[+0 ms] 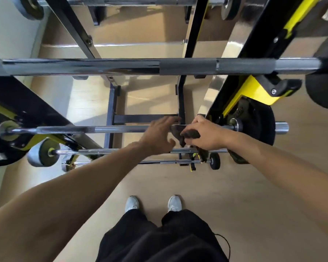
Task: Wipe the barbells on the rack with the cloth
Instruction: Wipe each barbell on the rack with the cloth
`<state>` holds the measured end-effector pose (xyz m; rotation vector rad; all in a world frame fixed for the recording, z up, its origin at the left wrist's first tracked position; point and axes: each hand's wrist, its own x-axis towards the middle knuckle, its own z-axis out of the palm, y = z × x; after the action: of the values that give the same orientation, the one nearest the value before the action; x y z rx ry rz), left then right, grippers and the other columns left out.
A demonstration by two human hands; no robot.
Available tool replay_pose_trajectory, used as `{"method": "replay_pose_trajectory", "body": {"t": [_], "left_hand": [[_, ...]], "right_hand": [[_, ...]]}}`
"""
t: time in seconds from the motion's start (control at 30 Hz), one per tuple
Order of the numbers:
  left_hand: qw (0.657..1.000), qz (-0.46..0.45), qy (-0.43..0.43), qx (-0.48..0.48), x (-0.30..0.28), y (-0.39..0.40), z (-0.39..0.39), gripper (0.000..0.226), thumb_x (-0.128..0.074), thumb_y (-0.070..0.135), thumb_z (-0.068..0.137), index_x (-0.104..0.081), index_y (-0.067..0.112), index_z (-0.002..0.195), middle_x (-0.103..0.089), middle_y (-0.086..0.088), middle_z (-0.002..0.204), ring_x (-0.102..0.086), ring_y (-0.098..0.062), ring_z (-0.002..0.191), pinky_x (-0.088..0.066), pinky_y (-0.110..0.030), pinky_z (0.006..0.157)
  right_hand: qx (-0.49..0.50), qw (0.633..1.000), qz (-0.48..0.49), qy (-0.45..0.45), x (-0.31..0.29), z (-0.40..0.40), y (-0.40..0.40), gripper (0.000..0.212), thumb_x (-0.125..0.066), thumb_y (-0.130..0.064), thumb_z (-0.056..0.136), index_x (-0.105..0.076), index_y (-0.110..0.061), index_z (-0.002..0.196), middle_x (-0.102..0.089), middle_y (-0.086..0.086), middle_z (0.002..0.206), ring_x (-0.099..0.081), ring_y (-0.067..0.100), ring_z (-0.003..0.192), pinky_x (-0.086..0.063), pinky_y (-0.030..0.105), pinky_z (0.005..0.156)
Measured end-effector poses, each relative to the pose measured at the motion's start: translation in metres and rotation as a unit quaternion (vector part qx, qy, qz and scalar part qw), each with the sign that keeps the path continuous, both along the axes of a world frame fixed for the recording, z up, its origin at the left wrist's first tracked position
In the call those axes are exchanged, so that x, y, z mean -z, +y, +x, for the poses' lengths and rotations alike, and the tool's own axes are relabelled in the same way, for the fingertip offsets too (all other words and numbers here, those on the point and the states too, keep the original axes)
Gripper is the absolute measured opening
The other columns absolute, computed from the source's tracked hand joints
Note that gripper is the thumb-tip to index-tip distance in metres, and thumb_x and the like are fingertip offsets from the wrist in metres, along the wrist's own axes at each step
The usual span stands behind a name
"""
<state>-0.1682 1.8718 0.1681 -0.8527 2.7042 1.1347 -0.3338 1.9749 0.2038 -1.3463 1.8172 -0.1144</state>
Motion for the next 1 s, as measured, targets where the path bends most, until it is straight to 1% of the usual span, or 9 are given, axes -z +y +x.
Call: {"method": "replay_pose_trajectory", "body": {"t": [0.13, 0.23, 0.33, 0.5, 0.6, 0.7, 0.8, 0.9, 1.0], "left_hand": [[0.974, 0.216, 0.039, -0.059, -0.032, 0.032, -0.019, 0.055, -0.068, 0.012, 0.086, -0.046, 0.021, 0.135, -0.064, -0.002, 0.121, -0.062, -0.017, 0.107, -0.054, -0.037, 0.097], [0.983, 0.166, 0.049, -0.059, -0.050, 0.029, -0.023, 0.026, -0.062, 0.016, 0.095, -0.058, 0.020, 0.121, -0.068, -0.005, 0.112, -0.065, -0.020, 0.100, -0.057, -0.034, 0.090], [0.987, 0.148, 0.058, -0.025, -0.067, 0.023, -0.017, 0.017, -0.061, 0.021, 0.097, -0.062, 0.020, 0.114, -0.069, -0.005, 0.108, -0.065, -0.018, 0.096, -0.056, -0.029, 0.086], [0.974, 0.182, 0.125, -0.040, -0.097, 0.024, -0.013, 0.008, -0.070, 0.028, 0.091, -0.065, 0.022, 0.091, -0.068, 0.011, 0.080, -0.067, -0.008, 0.081, -0.056, -0.022, 0.075], [0.950, 0.244, 0.187, -0.051, -0.115, 0.029, -0.018, 0.006, -0.070, 0.022, 0.092, -0.064, 0.024, 0.094, -0.069, 0.008, 0.087, -0.067, -0.009, 0.089, -0.058, -0.025, 0.081], [0.922, 0.292, 0.218, -0.128, -0.128, 0.027, -0.029, 0.006, -0.055, 0.025, 0.100, -0.059, 0.021, 0.104, -0.068, -0.006, 0.107, -0.064, -0.024, 0.104, -0.056, -0.034, 0.091], [0.905, 0.323, 0.228, -0.155, -0.134, 0.019, -0.033, 0.021, -0.042, 0.037, 0.105, -0.054, 0.021, 0.112, -0.064, -0.011, 0.119, -0.061, -0.029, 0.112, -0.054, -0.044, 0.097], [0.911, 0.310, 0.218, -0.162, -0.135, 0.007, -0.025, 0.027, -0.034, 0.041, 0.106, -0.052, 0.022, 0.110, -0.063, -0.003, 0.112, -0.061, -0.022, 0.107, -0.055, -0.038, 0.093], [0.934, 0.292, 0.139, -0.154, -0.137, -0.004, -0.014, 0.040, -0.028, 0.045, 0.106, -0.051, 0.014, 0.114, -0.064, -0.010, 0.113, -0.064, -0.030, 0.105, -0.060, -0.035, 0.081]], "right_hand": [[0.086, 0.996, -0.003, -0.013, -0.034, -0.006, 0.002, 0.046, -0.072, -0.020, 0.083, -0.042, -0.026, 0.117, -0.058, -0.001, 0.101, -0.058, 0.011, 0.088, -0.048, 0.026, 0.067], [0.091, 0.995, 0.030, 0.006, -0.065, -0.016, 0.009, 0.051, -0.076, -0.015, 0.075, -0.047, -0.023, 0.115, -0.059, 0.001, 0.103, -0.064, 0.017, 0.085, -0.058, 0.036, 0.074], [0.045, 0.997, 0.021, 0.056, -0.102, -0.020, 0.017, 0.038, -0.073, -0.007, 0.078, -0.055, -0.024, 0.105, -0.066, -0.002, 0.101, -0.072, 0.015, 0.066, -0.060, 0.033, 0.063], [0.074, 0.983, -0.147, 0.078, -0.171, -0.017, 0.020, 0.018, -0.074, -0.018, 0.084, -0.067, -0.031, 0.094, -0.070, -0.006, 0.094, -0.068, 0.011, 0.081, -0.056, 0.024, 0.063], [0.098, 0.949, -0.293, 0.064, -0.200, -0.024, 0.007, 0.020, -0.076, -0.021, 0.082, -0.070, -0.023, 0.101, -0.071, -0.006, 0.095, -0.068, 0.008, 0.088, -0.057, 0.027, 0.078], [0.112, 0.889, -0.441, 0.053, -0.212, -0.035, -0.016, 0.053, -0.081, -0.037, 0.077, -0.062, -0.014, 0.121, -0.066, -0.001, 0.112, -0.066, 0.009, 0.098, -0.056, 0.025, 0.086], [0.111, 0.840, -0.507, 0.158, -0.202, -0.033, -0.028, 0.073, -0.078, -0.051, 0.074, -0.052, -0.014, 0.131, -0.048, 0.001, 0.125, -0.048, 0.007, 0.109, -0.041, 0.011, 0.090], [0.000, 0.904, -0.389, 0.177, -0.178, -0.028, -0.029, 0.063, -0.072, -0.049, 0.082, -0.051, -0.018, 0.133, -0.048, -0.003, 0.122, -0.043, 0.006, 0.106, -0.045, 0.026, 0.095], [-0.079, 0.956, -0.214, 0.186, -0.154, -0.029, -0.036, 0.079, -0.074, -0.053, 0.079, -0.038, -0.026, 0.144, -0.050, 0.001, 0.133, -0.049, 0.017, 0.114, -0.045, 0.037, 0.100]]}}
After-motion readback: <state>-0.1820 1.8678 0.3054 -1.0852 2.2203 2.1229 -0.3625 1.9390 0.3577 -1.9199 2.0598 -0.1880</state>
